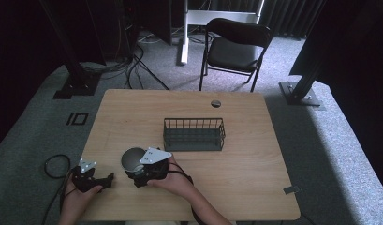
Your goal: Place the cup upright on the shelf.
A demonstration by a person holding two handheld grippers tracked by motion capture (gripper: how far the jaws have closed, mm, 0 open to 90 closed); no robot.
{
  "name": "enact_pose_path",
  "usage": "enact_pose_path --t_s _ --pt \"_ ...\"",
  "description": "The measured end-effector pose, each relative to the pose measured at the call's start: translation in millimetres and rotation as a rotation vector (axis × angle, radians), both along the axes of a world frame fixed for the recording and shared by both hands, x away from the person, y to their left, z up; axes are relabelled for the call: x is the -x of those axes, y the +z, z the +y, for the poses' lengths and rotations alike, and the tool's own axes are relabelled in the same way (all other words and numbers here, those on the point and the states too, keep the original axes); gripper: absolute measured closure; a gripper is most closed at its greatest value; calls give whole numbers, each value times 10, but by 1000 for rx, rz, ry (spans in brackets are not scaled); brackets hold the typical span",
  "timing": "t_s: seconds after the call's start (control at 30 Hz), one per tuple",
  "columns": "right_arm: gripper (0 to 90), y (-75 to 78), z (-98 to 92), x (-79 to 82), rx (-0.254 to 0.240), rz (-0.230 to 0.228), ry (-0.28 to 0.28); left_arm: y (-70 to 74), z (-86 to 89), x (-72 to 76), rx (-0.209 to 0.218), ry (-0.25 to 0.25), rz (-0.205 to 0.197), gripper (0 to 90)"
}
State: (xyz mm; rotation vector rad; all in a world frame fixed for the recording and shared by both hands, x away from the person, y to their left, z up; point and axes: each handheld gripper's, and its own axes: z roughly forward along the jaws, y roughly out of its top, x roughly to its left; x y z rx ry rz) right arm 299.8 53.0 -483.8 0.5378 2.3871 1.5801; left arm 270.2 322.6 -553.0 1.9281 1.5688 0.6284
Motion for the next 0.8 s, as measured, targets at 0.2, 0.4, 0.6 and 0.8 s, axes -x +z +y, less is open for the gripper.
enact_pose_path --t_s 0.2,0.4,0.6,0.8 --pt "141 124 -54 -15 -4 -24 -17 1 3 -1 -4 -2 -1 2" --pt "141 242 -94 -41 -13 -31 -22 1 2 0 -2 -2 1 2" --pt "141 381 -108 -70 -26 -45 -45 1 2 0 -2 -2 1 2" --pt "141 501 -182 -123 -42 -60 -89 2 3 0 -2 -3 2 2"
